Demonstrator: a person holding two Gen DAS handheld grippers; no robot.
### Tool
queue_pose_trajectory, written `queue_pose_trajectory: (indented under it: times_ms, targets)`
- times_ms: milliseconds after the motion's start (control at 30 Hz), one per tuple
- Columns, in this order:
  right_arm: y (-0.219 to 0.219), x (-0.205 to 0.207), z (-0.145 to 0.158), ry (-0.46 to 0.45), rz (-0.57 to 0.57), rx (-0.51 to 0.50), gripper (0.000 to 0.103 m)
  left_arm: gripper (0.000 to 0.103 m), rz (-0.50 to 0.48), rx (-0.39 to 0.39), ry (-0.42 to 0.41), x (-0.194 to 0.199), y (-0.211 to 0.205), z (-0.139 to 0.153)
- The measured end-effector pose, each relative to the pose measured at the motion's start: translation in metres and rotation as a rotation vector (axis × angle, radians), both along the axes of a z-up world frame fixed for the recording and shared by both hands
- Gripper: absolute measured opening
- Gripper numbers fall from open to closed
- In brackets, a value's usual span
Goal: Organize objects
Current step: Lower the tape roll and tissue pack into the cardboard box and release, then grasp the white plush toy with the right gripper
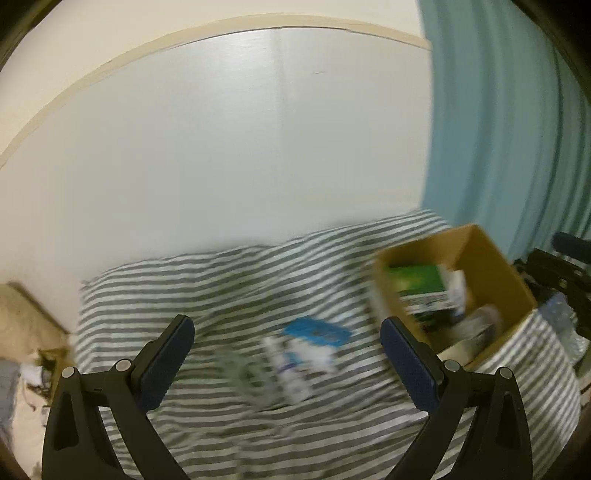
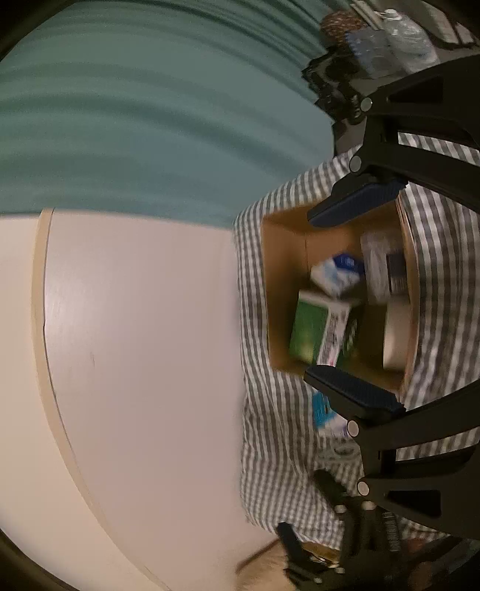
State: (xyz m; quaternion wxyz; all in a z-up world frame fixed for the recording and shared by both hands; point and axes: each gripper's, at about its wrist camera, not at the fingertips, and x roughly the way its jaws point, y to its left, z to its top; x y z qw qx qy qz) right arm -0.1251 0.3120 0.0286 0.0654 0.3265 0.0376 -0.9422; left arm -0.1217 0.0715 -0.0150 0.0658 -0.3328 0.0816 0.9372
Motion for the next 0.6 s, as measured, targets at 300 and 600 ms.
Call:
queue_pose_trajectory:
  times_ms: [300,600]
  targets:
    - [-0.103,0.01,-0.039,-0.042,0.186,0.087,0.077,0.103,0.168,0.008,-0.074,0.0,-0.098,-0.056]
    - [-0.182,-0.027,-0.14,-0.204,0.294,0.16,0.077,0.103,0.223,-0.063,-0.196,-0.027,-0.125,-0.132]
